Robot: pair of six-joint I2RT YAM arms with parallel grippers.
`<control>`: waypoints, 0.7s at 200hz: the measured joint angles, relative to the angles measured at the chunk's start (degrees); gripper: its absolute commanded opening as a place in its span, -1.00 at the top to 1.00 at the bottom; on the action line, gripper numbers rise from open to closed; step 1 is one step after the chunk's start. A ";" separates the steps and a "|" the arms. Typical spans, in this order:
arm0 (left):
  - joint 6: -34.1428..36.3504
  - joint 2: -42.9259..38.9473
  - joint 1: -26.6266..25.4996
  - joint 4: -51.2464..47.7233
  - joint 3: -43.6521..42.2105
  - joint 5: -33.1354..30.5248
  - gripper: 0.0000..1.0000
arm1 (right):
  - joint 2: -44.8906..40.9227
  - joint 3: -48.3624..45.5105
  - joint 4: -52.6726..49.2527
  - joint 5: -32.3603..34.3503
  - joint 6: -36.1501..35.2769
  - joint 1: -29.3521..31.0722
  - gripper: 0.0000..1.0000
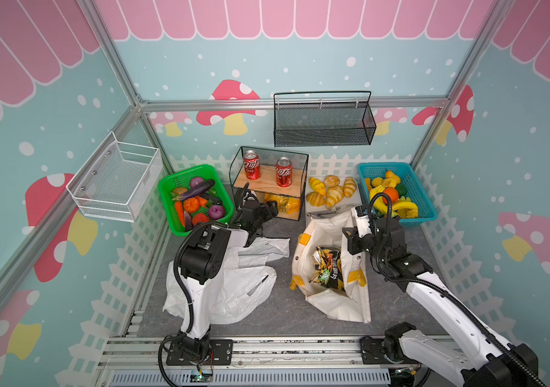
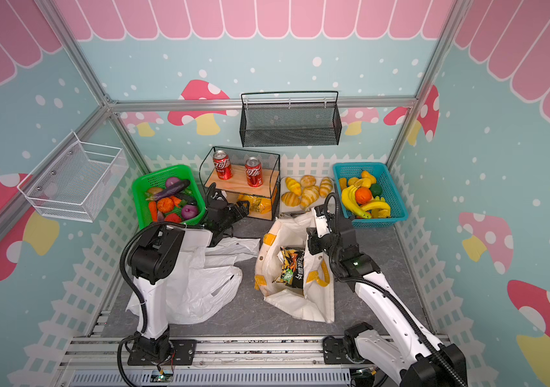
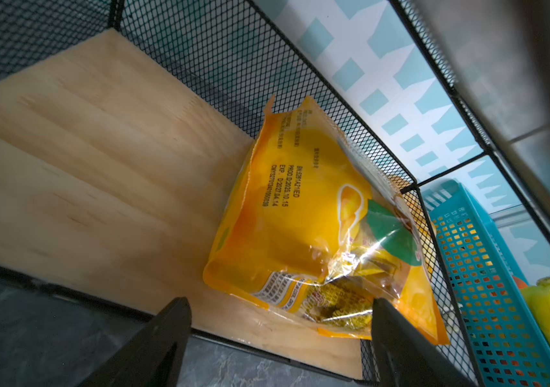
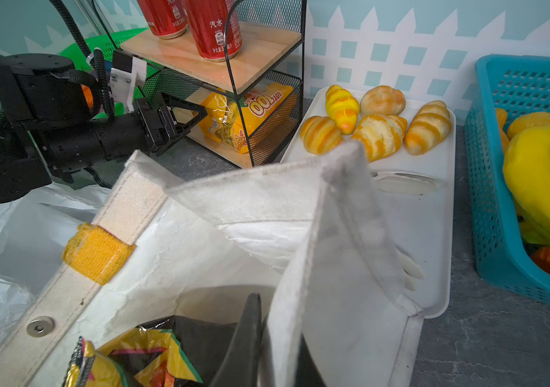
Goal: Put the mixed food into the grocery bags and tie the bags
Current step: 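Move the left gripper back to the yellow snack bag on the lower shelf, then close the left gripper on the yellow snack bag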
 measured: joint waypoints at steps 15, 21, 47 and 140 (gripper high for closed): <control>-0.66 1.11 -0.02 0.11 0.85 0.04 -0.76 | 0.00 -0.22 0.26 -0.17 -0.07 0.00 1.00; -1.07 1.57 -0.02 0.42 1.16 0.02 -0.75 | 0.04 -0.31 0.44 -0.20 -0.13 0.00 1.00; -3.37 3.56 -0.15 2.97 1.55 -0.07 -0.73 | 0.26 -0.68 1.20 -0.59 -0.17 0.00 1.00; -10.10 7.91 -0.81 8.55 5.01 -1.88 -0.64 | 0.37 -1.53 2.73 -1.62 -0.17 0.00 1.00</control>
